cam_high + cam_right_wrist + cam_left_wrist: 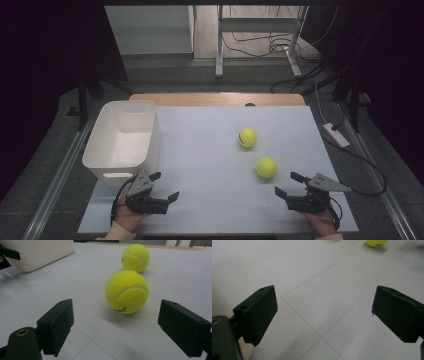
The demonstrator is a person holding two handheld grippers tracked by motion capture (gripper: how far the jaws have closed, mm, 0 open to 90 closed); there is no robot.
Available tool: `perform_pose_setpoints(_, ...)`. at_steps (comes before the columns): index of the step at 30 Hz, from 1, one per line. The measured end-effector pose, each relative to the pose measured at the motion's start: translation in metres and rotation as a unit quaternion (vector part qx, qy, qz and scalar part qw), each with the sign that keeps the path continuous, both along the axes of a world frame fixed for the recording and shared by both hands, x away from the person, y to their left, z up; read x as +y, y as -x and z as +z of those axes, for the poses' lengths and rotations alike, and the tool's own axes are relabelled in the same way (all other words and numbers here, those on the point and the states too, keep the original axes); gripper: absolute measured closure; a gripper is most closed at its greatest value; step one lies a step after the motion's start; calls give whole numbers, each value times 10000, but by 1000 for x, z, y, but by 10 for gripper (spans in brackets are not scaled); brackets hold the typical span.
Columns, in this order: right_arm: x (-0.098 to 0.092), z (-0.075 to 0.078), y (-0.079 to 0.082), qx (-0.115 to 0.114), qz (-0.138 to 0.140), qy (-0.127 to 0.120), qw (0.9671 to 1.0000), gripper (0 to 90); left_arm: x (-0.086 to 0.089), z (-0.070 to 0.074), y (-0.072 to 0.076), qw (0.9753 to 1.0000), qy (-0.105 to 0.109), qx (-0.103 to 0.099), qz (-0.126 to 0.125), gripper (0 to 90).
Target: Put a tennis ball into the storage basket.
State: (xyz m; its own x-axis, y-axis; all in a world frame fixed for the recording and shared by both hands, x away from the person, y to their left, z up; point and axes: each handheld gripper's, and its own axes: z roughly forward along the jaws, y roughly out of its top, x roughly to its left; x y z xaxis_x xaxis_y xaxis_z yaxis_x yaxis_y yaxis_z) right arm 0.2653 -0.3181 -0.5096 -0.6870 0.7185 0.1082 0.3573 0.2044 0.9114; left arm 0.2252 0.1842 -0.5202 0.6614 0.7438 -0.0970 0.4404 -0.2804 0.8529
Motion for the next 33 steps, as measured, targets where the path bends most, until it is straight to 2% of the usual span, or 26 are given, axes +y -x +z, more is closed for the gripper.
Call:
perform_pose_setpoints(10, 0, -1, -2, -10, 11, 24, 10000, 137, -5, -2, 1, 10000, 15, 36, -43, 71)
perform_pose_setpoints(17, 0, -1, 2, -16, -20, 47, 10000, 139, -13, 0, 0, 10000, -30, -7, -70, 71)
perform_pose_setpoints(24, -5, -1, 4, -6, -114, -46, 9999, 140, -16, 5, -2, 10000, 12, -17, -31, 71)
perform_pose_setpoints(33, -3, 1, 3, -52, -112, -38, 9999, 141, -21, 13, -3, 10000, -5, -20, -30, 73)
